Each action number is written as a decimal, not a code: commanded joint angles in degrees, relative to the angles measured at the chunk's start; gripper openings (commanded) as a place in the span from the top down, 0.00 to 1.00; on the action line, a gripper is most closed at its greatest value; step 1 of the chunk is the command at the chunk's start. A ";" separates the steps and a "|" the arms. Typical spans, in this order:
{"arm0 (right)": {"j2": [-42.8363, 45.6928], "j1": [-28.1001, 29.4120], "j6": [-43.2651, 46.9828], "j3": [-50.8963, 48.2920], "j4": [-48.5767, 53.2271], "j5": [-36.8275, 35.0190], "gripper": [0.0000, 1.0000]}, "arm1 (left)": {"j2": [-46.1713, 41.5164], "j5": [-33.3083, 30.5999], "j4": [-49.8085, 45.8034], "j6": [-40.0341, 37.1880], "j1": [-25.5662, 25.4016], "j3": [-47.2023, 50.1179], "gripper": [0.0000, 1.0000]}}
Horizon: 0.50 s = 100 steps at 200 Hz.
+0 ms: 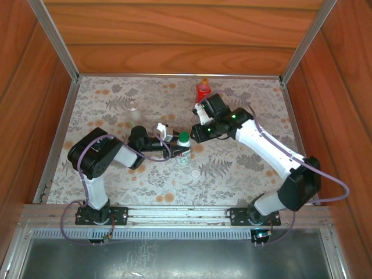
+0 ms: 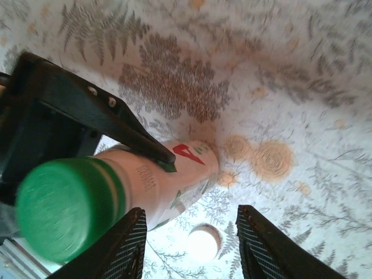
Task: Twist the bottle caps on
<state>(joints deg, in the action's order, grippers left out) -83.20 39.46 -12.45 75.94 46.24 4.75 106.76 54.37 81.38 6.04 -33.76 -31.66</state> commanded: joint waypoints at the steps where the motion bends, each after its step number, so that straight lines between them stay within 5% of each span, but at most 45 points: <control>1: 3.58 0.05 3.63 1.38 1.54 -4.75 0.53 | 0.11 1.13 -1.14 0.20 0.27 0.15 0.43; 45: 9.19 0.02 17.45 -2.44 -6.56 11.26 0.42 | 0.78 3.51 -1.32 1.81 0.27 -1.03 0.43; 100: 0.65 -0.06 13.01 3.12 -2.65 8.41 0.53 | 0.66 3.64 -1.43 1.78 0.25 -1.00 0.43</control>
<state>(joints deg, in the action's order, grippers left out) -79.15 39.35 0.34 77.54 41.41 11.33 106.76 55.90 81.03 6.57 -33.76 -31.90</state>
